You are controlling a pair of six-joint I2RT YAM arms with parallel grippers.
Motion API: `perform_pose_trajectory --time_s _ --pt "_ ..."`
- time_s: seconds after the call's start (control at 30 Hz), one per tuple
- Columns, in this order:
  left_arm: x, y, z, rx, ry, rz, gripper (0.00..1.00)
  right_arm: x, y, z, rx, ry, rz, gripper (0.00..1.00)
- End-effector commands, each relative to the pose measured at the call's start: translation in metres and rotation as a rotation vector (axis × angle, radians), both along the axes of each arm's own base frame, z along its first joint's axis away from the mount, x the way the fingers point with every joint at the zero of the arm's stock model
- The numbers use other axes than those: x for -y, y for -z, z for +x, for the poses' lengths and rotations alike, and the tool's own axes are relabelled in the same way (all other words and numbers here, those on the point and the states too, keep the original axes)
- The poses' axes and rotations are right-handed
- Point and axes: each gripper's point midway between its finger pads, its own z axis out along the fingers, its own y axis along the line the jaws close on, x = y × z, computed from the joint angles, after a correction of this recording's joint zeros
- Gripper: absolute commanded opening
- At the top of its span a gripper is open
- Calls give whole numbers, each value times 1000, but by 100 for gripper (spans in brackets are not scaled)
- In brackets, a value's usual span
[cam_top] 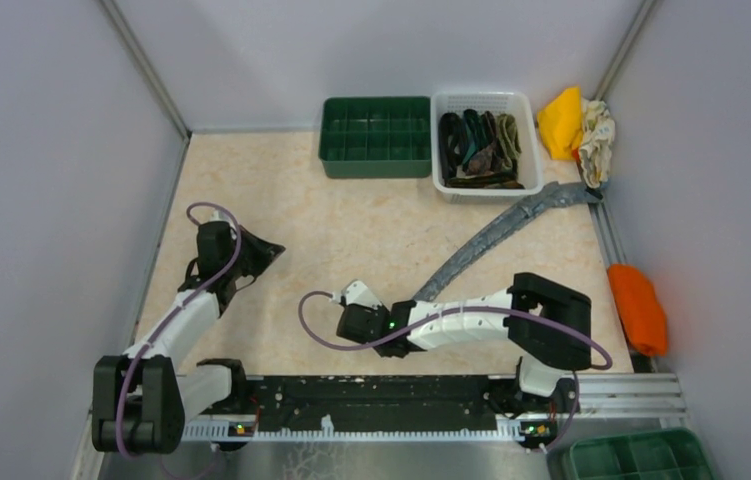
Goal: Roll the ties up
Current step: Flatten out the tie at the center of the board.
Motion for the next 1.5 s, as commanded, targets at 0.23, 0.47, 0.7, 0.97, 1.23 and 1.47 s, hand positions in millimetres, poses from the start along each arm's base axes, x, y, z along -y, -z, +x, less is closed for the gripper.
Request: perform_pose_trajectory --time_s 0.23,0.47,0.7,0.97,1.23,1.47 --pt "-23 -14 15 49 -95 51 0 -69 -42 36 -13 -43 279 16" --pt "-35 -22 18 76 -133 98 0 -119 -66 38 -185 -170 507 15" --pt "-31 -29 22 106 -78 128 0 -115 -66 57 -361 -167 683 14" --pt "-8 -42 28 193 48 92 0 -85 -72 85 -454 -112 836 13" --pt "83 -59 22 311 339 167 0 -36 -51 113 -391 29 744 13" --pt "126 -37 10 297 507 112 0 -3 -38 127 -315 118 632 13"
